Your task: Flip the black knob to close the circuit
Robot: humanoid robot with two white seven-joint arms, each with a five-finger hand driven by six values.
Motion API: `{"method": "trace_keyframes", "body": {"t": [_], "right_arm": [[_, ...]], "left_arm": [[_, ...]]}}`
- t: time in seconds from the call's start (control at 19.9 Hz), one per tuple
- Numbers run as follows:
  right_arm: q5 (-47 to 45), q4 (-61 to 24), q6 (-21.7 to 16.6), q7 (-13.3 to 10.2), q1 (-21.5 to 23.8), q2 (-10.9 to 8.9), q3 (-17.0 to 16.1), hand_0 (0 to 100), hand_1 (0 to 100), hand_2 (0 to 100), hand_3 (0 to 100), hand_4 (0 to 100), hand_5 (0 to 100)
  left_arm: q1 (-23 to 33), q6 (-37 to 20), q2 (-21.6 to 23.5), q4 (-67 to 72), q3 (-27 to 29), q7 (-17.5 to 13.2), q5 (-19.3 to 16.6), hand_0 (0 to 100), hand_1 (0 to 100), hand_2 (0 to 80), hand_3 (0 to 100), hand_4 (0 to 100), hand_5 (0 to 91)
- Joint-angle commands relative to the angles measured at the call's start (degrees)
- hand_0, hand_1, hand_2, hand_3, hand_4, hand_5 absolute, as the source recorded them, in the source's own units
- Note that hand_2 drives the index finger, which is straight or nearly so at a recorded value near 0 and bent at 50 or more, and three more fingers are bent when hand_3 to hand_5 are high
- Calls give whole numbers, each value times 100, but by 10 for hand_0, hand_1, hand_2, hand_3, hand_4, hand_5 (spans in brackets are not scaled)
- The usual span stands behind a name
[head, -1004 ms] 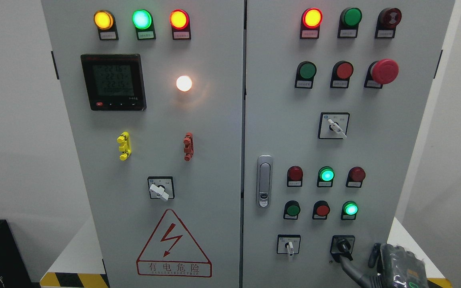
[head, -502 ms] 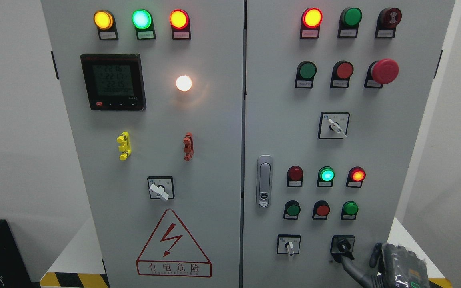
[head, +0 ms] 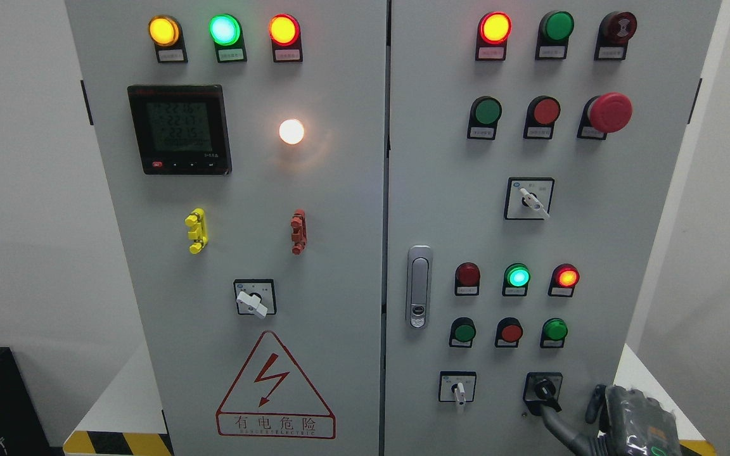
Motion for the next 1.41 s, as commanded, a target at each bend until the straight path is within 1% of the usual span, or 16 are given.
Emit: {"method": "trace_keyframes", "body": {"t": [0.0, 0.25, 0.65, 0.8, 1.0, 1.15, 1.35], "right_arm": [[-22, -84, -15, -8, 24, 15, 28, 0, 223, 726, 895, 700, 684], [-49, -189, -41, 1, 129, 15, 89, 0, 223, 727, 895, 700, 683], [-119, -260, -85, 1, 288, 24, 353, 0, 223, 730, 897, 700, 686], [-207, -269, -208, -8, 349, 24, 441, 0, 223, 731, 898, 701, 687], [-426, -391, -234, -17, 542, 15, 511, 0, 224, 731, 898, 702, 687], [-567, -471, -445, -105, 639, 24, 590, 0, 226, 724, 892, 702, 683], [-847, -629, -550, -263, 753, 24, 617, 0, 226, 679, 864, 685, 665]], "left_arm": [[0, 5, 0, 132, -114, 4, -123, 0, 0, 0, 0, 0, 0], [0, 5, 0, 123, -114, 4, -114, 0, 0, 0, 0, 0, 0], [0, 5, 0, 123, -114, 4, -123, 0, 0, 0, 0, 0, 0], [0, 5, 0, 123, -114, 4, -114, 0, 0, 0, 0, 0, 0], [0, 5, 0, 123, -114, 4, -114, 0, 0, 0, 0, 0, 0], [0, 5, 0, 123, -114, 4, -123, 0, 0, 0, 0, 0, 0], [0, 5, 0, 123, -114, 4, -114, 0, 0, 0, 0, 0, 0]]}}
